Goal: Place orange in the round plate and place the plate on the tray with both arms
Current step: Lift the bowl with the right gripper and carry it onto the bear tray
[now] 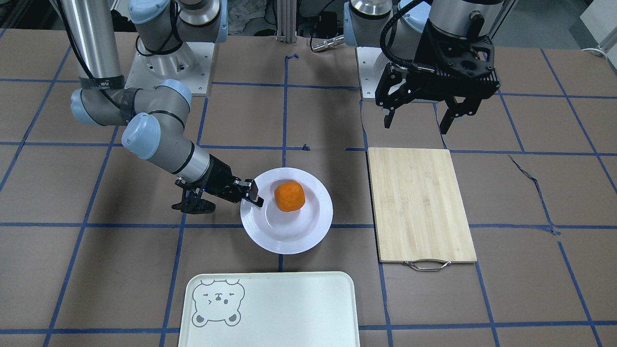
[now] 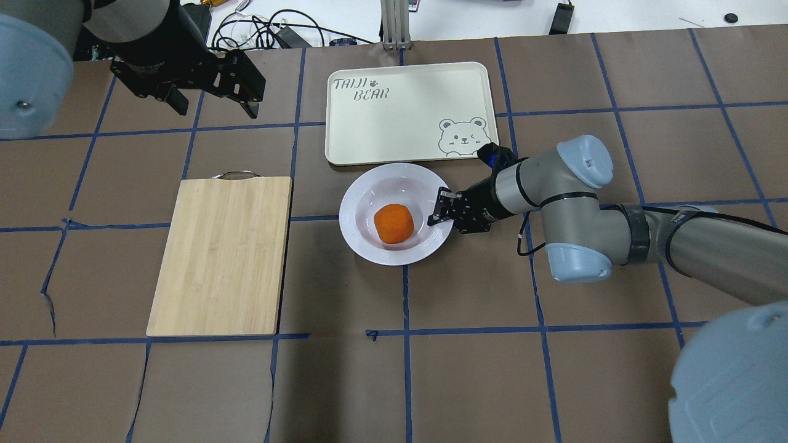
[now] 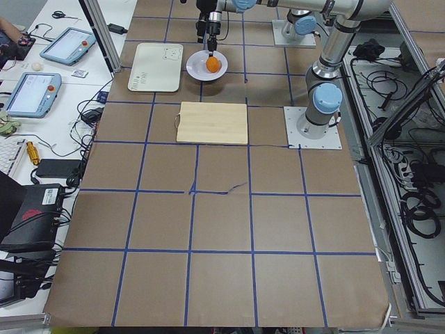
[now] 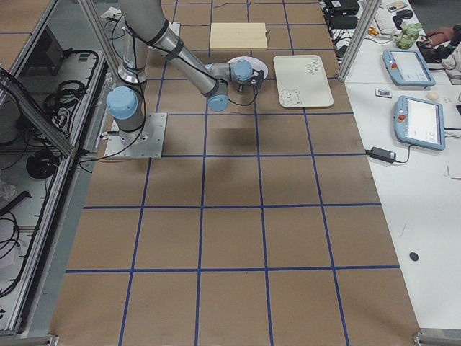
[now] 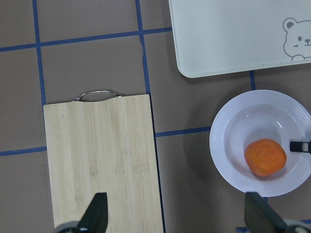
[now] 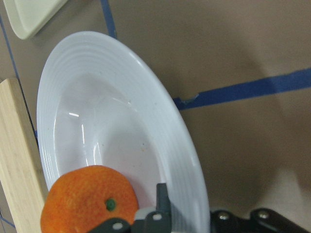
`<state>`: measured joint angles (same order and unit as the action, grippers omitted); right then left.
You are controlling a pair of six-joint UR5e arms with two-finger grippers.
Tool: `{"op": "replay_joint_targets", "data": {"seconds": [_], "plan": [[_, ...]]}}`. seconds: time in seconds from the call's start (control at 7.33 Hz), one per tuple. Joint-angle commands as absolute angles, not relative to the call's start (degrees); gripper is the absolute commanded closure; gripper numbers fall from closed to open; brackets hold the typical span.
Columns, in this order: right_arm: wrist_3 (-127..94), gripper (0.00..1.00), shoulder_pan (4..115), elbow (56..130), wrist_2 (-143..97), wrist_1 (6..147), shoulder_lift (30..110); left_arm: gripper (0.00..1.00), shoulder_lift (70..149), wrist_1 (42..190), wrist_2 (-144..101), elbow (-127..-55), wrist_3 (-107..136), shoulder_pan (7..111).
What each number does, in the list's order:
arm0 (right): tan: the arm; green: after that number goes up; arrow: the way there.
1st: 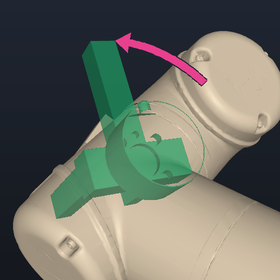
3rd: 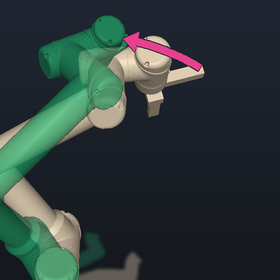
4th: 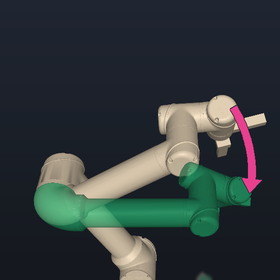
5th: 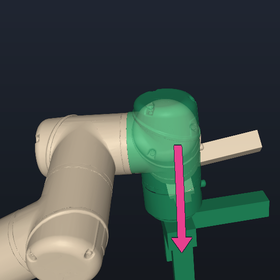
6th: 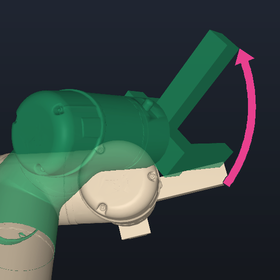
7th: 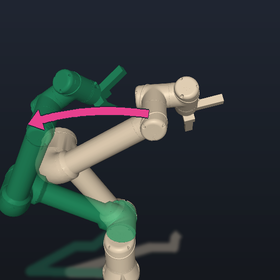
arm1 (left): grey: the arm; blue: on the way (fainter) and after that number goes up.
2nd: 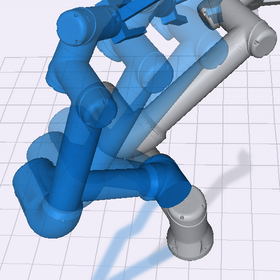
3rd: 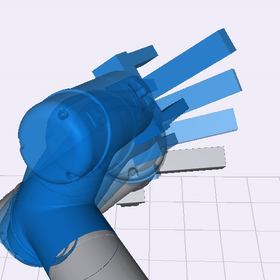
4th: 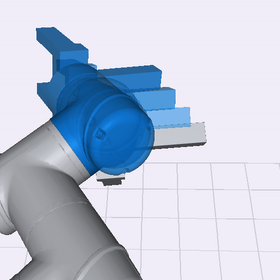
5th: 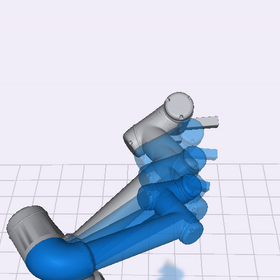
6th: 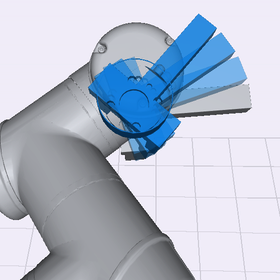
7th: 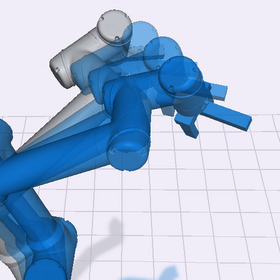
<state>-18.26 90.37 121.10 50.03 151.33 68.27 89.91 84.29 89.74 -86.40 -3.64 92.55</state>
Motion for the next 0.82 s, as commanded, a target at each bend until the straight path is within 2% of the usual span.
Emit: {"op": "replay_joint_targets", "data": {"seconds": [0.0,0.14,0.41,0.68], "plan": [[-19.2,0.99,90.4,114.5,50.1,149.6,67.8,0.0,89.9,84.3,89.7,-86.4,-3.6,92.5],[-21.2,0.99,90.4,108.1,50.3,145.3,66.4,0.0,89.9,84.3,89.7,-86.4,-3.6,92.5],[-22.9,0.99,90.4,94.1,50.4,141.9,58.2,0.0,89.9,84.3,89.7,-86.4,-3.6,92.5],[-23.6,0.99,90.4,84.5,50.5,141.9,49.4,0.0,89.9,84.3,89.7,-86.4,-3.6,92.5]]}}
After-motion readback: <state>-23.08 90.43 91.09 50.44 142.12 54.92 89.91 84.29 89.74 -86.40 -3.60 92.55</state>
